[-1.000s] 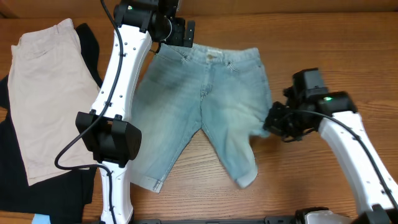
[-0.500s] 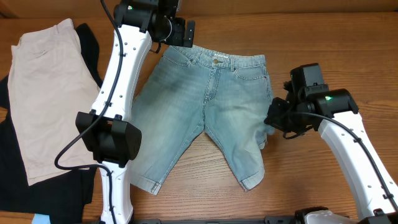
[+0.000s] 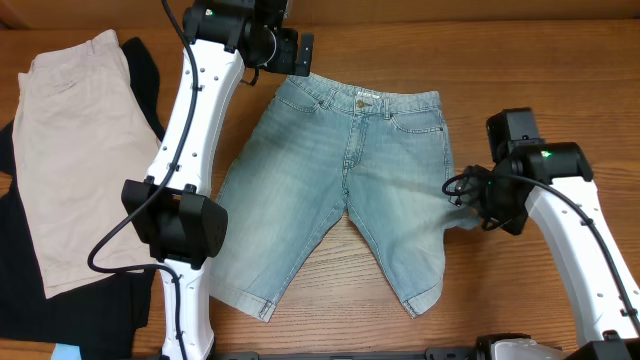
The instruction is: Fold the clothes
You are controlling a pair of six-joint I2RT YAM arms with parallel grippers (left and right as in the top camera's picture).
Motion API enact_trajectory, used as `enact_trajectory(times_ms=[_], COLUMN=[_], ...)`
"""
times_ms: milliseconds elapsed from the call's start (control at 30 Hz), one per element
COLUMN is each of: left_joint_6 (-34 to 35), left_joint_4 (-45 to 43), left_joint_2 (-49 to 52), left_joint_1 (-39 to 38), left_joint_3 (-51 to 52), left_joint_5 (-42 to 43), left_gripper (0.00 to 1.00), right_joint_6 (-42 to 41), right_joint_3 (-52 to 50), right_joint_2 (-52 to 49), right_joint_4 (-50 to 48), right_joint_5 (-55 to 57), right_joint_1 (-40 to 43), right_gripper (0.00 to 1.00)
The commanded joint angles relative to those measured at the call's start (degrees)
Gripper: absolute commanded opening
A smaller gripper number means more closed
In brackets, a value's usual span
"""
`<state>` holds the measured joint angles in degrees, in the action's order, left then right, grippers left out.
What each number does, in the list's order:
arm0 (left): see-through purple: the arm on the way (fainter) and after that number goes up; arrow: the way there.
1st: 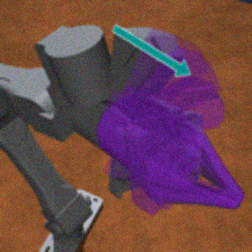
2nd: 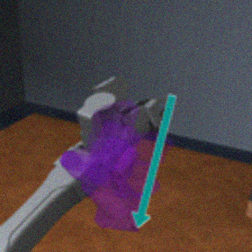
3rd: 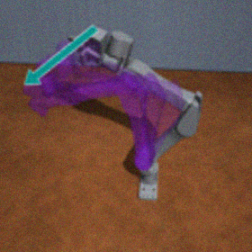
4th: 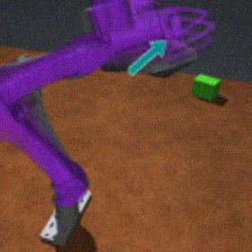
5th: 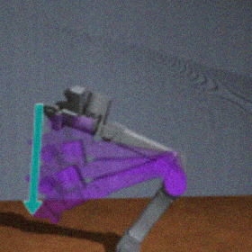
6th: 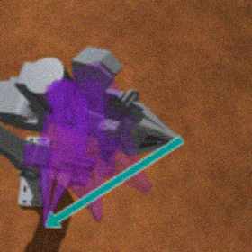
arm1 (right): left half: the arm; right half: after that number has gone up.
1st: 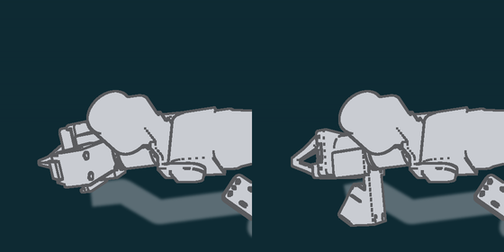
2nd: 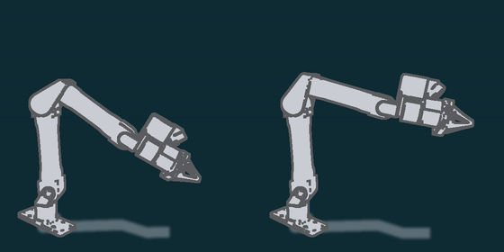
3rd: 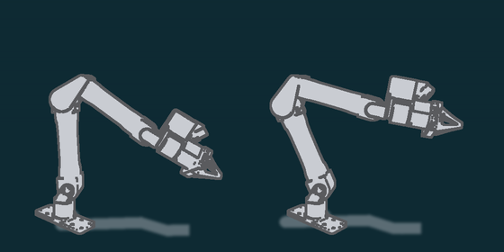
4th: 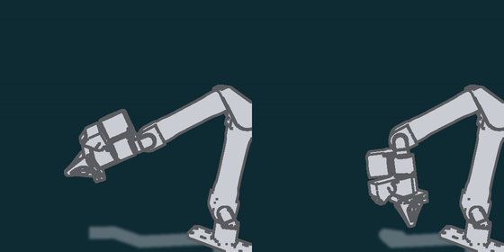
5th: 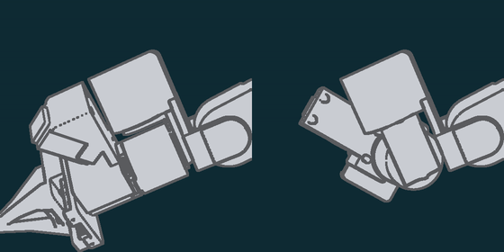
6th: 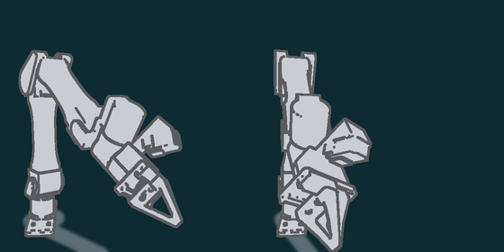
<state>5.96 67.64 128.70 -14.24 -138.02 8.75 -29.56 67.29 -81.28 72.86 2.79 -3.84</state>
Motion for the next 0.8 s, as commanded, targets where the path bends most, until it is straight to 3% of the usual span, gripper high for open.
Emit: enact_trajectory(times_ms=[0,433,533,767], left_joint_6=[-0.9,-1.2,-4.5,-10.7], left_joint_4=[-0.2,-0.2,-0.6,-1.0], left_joint_2=[0.9,1.0,1.3,5.6], left_joint_1=[0.1,0.1,0.1,-0.6], left_joint_3=[-0.8,-0.8,-0.8,-0.8], left_joint_5=[-0.4,-0.4,-0.2,-0.1], left_gripper=[1.0,1.0,1.0,1.0], right_joint_6=[-0.4,1.2,4.4,5.3], right_joint_3=[1.3,-7.7,-7.3,-1.7], right_joint_2=[0.1,0.1,1.2,7.5], right_joint_4=[-0.2,-4.4,-6.7,-8.2], right_joint_5=[0.0,-9.2,-13.1,-13.2], right_joint_1=[0.4,0.4,-0.3,-3.7], right_gripper=[0.8,0.78,0.73,0.73])
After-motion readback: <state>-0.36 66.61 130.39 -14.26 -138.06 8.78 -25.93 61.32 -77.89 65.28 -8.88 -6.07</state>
